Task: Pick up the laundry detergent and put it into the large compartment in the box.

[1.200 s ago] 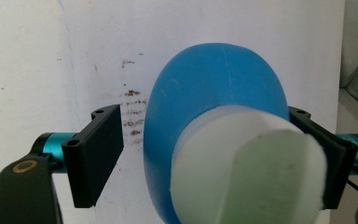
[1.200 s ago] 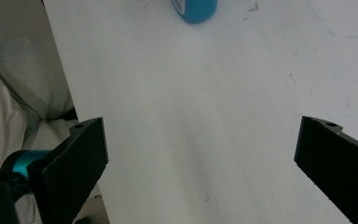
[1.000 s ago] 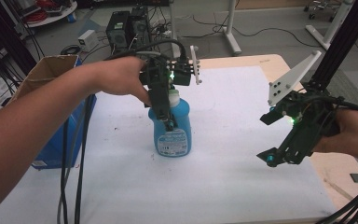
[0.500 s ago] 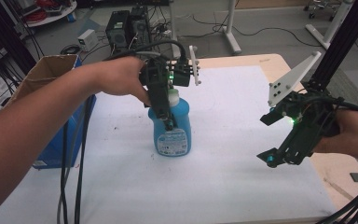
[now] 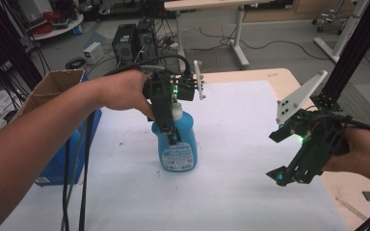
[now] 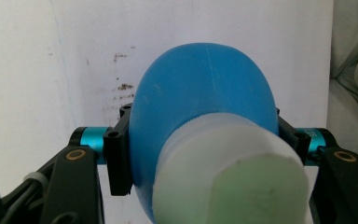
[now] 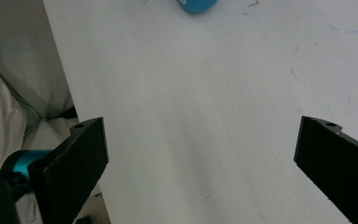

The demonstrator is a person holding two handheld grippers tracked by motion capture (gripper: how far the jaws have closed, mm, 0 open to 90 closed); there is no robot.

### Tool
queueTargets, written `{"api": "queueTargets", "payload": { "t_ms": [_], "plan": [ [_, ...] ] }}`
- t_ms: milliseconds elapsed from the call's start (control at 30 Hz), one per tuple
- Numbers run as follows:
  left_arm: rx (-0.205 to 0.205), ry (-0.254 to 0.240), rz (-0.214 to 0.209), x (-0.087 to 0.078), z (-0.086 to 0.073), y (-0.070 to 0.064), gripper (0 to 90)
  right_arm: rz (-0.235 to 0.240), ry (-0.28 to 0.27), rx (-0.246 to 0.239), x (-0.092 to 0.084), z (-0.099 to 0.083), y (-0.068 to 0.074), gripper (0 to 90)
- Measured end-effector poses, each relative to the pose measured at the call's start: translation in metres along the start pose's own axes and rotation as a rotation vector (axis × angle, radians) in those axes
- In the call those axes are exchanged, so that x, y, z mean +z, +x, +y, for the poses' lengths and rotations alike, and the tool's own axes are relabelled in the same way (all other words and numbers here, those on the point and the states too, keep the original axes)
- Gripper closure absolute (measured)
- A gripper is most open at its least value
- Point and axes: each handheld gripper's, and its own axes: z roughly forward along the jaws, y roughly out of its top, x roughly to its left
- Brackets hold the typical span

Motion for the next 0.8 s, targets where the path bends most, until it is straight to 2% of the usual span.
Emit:
{"api": "queueTargets", "payload": {
  "t_ms": [333,467,567,700,733,767,800],
  "plan": [
    [-0.116,-0.022,0.077,-0.052,-0.007,-0.004,37.7,-0.004,-0.008,-0.001,-0.002,0.000,0.000,1.9],
    [-0.207,-0.029,0.091,-0.070,-0.013,-0.004,37.7,-0.002,-0.008,-0.001,-0.002,0.001,0.000,1.9],
    [-0.249,-0.029,0.108,-0.085,-0.019,-0.006,37.7,-0.002,-0.011,-0.001,-0.002,0.001,0.001,1.9],
    [-0.326,-0.045,0.120,-0.108,-0.028,-0.009,37.7,0.000,-0.007,-0.001,-0.003,0.001,0.001,1.9],
    [-0.326,-0.045,0.120,-0.108,-0.028,-0.009,37.6,0.000,-0.007,-0.001,-0.003,0.001,0.001,1.9],
    [-0.373,-0.037,0.133,-0.120,-0.034,-0.010,37.6,-0.003,-0.006,0.005,-0.003,0.001,0.001,1.9],
    [-0.390,-0.039,0.143,-0.126,-0.037,-0.010,37.6,-0.002,-0.014,0.007,-0.004,0.002,-0.001,1.9]
  ]
}}
